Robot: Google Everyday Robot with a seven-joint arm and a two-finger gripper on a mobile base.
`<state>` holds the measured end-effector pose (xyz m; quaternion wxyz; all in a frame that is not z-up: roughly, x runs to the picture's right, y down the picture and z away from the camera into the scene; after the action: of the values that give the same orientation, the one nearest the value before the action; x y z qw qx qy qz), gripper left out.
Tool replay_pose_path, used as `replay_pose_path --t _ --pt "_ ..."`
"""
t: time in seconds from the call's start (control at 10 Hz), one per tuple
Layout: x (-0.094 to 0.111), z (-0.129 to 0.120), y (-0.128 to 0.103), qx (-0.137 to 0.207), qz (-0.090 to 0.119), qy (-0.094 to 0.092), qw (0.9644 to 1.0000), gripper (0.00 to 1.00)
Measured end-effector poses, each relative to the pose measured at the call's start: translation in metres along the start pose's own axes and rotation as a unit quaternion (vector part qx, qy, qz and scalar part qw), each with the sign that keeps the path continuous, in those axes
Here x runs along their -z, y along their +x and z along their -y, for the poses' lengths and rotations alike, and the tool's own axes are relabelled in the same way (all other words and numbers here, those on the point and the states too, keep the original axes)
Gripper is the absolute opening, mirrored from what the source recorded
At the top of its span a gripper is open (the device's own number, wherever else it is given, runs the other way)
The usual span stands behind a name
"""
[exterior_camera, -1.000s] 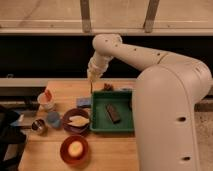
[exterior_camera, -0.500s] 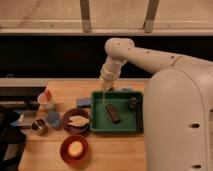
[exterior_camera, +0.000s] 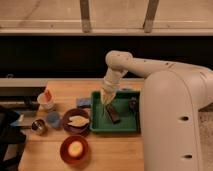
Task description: Place fork in tray
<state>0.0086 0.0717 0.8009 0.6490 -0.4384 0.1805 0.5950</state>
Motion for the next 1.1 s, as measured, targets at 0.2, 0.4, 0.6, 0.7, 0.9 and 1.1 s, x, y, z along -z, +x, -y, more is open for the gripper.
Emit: replay_pose_path --t 0.2,0.4,0.6,0.7,0.9,1.1 --pt "-0.020 -0.017 0.009 0.012 -0.041 -0.001 0.9991 0.00" --pt "-0.037 -0.035 0.012 0.029 -0.069 -0.005 0.9972 0.02" --pt "-0.045 -0.034 0.010 0.029 -0.077 -0.013 0.9965 0.22" --pt "-0.045 -0.034 0.008 0.029 -0.077 -0.016 0.9965 0.32" --pt "-0.044 -0.030 0.005 0.026 -0.074 -0.019 0.9967 0.53" --pt "-0.043 -0.027 0.002 0.024 -0.070 -0.021 0.9970 0.73"
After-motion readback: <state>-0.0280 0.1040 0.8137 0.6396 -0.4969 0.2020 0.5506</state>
